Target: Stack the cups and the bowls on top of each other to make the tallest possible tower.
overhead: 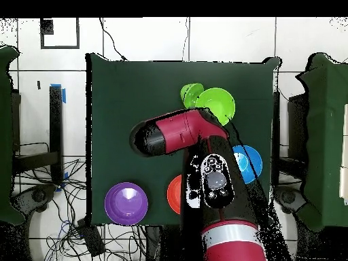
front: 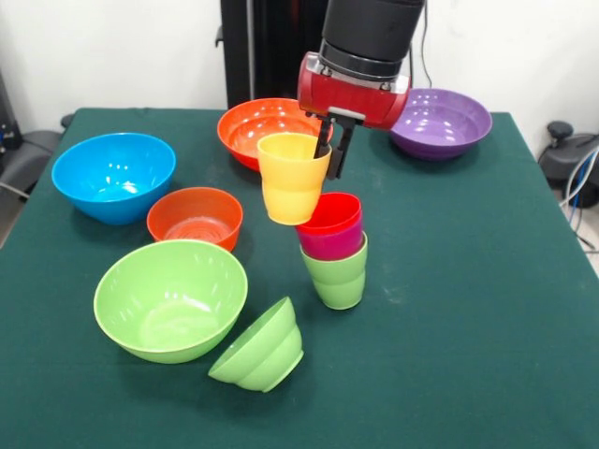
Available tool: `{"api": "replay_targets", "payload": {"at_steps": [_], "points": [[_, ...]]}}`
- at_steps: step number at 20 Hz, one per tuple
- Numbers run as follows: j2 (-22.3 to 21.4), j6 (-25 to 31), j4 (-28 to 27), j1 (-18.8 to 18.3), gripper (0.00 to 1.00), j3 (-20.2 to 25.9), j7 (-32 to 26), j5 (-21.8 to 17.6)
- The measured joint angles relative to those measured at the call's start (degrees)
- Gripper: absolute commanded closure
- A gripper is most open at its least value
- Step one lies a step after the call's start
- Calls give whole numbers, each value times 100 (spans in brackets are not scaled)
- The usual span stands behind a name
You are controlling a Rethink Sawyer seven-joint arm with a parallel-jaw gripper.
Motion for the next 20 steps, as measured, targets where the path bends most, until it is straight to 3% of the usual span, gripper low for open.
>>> {"api": "replay_targets", "payload": {"at_steps": [20], "points": [[8,0,86,1,100,-5,0,74]]}}
